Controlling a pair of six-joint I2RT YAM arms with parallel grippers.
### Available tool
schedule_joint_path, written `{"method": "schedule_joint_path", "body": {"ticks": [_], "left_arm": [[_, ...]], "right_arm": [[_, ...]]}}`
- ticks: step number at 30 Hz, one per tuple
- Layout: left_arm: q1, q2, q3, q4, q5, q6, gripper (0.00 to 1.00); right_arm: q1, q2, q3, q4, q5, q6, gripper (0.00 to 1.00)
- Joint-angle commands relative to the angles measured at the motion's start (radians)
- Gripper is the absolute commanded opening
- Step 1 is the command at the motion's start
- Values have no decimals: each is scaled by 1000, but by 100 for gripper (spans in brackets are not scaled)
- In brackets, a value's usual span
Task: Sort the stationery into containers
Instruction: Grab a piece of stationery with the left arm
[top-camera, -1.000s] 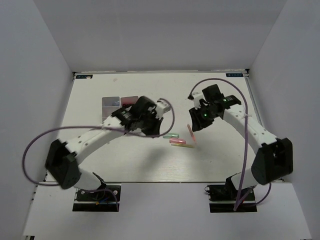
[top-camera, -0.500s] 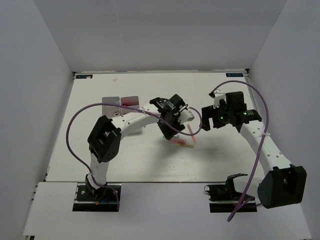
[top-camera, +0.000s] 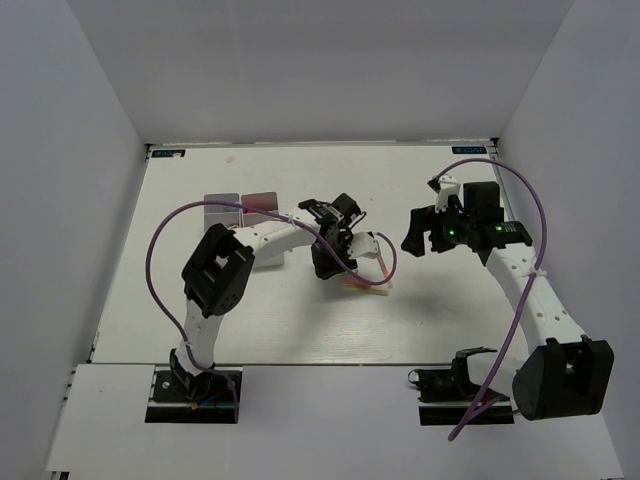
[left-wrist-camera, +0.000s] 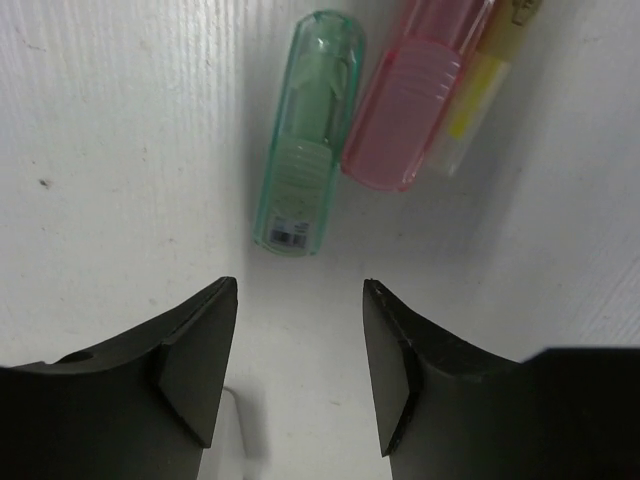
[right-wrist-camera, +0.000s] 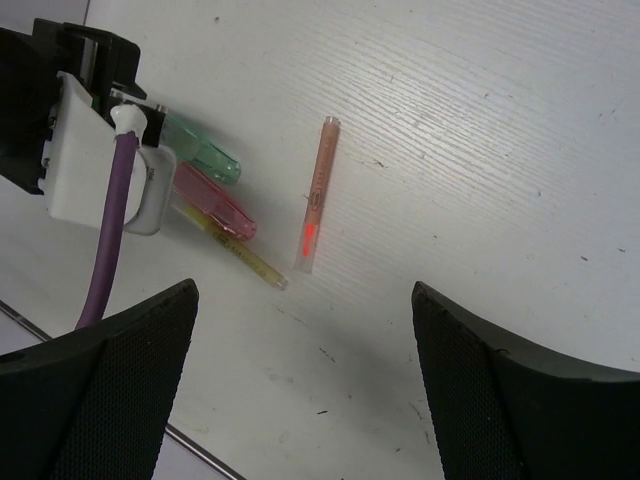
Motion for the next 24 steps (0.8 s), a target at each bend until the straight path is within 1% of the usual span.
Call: {"method": "schedule_joint_path", "body": {"ticks": [1,7,8,16,17,20,23,24], "left_arm": [[8,8,25,69,56,33,64],[20,37,46,118,115,-3,63],[22,48,49,122,115,-7,61],[-1,92,31,187,70,-10,60],[-3,98,32,188,69,-9,59],[-3,112,31,182,56,-4,52],[-6,114,-1,193,49,-10,25],[-15,109,-9,193,26,-13,18]], "right_arm": [[-20,-33,0,29,-19,2,89],[-52,-39,-2,27,-25,2,89],[-52,-39,0,27,-23,-1,89],[-67,-37,-2,22,-48,4,89],[-70,-37,0,22,-49,4,89],[-75,-39,0,22,-51,4,89],[-77,-40,1,21,-52,7,89],[-78,-39,1,21,-56,4,89]]}}
